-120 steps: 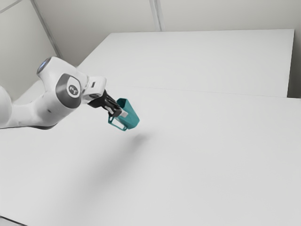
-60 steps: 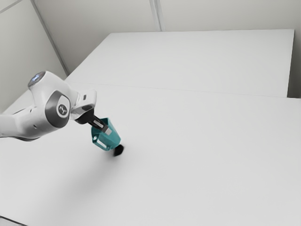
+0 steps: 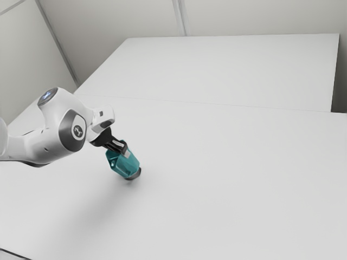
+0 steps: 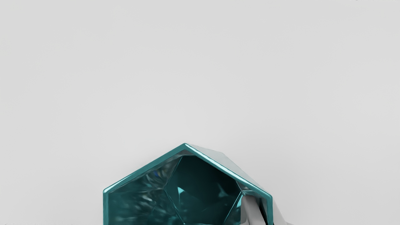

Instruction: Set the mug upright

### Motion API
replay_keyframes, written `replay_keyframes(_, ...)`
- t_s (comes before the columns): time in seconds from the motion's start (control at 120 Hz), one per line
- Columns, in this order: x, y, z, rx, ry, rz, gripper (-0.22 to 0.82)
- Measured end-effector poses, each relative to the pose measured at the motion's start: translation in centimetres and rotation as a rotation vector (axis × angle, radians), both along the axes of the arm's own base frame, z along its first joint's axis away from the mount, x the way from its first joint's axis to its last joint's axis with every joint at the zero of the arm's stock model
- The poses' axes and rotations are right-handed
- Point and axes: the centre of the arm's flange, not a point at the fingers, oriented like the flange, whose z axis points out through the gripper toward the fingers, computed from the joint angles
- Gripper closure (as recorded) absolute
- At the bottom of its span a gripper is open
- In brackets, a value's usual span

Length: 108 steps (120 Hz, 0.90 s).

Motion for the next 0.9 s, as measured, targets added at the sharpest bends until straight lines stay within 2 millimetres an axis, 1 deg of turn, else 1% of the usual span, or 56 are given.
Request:
replay_keyframes(0.158, 0.1, 0.0, -0.5, -0.011, 0.018, 0.035, 0.78)
replay_keyframes(0.225, 0.1, 0.0, -0.6, -0.016, 0.023, 0.046, 0.75)
replay_keyframes(0.317, 0.1, 0.0, -0.7, -0.022, 0.028, 0.060, 0.66)
replay_keyframes(0.433, 0.2, 0.0, -0.5, -0.033, 0.028, 0.078, 0.48)
replay_keyframes(0.508, 0.2, -0.1, -0.1, -0.042, 0.022, 0.089, 0.39)
replay_keyframes(0.608, 0.2, -0.1, 0.8, -0.053, 0.006, 0.099, 0.31)
replay_keyframes(0.733, 0.4, -0.6, 2.1, -0.060, -0.019, 0.099, 0.25)
replay_keyframes(0.783, 1.0, -0.8, 3.1, -0.061, -0.038, 0.095, 0.22)
replay_keyframes(0.825, 2.0, -1.0, 4.3, -0.061, -0.050, 0.087, 0.20)
replay_keyframes(0.867, 3.6, -1.2, 5.3, -0.052, -0.053, 0.072, 0.18)
replay_keyframes(0.9, 5.3, -1.4, 6.2, -0.040, -0.052, 0.054, 0.17)
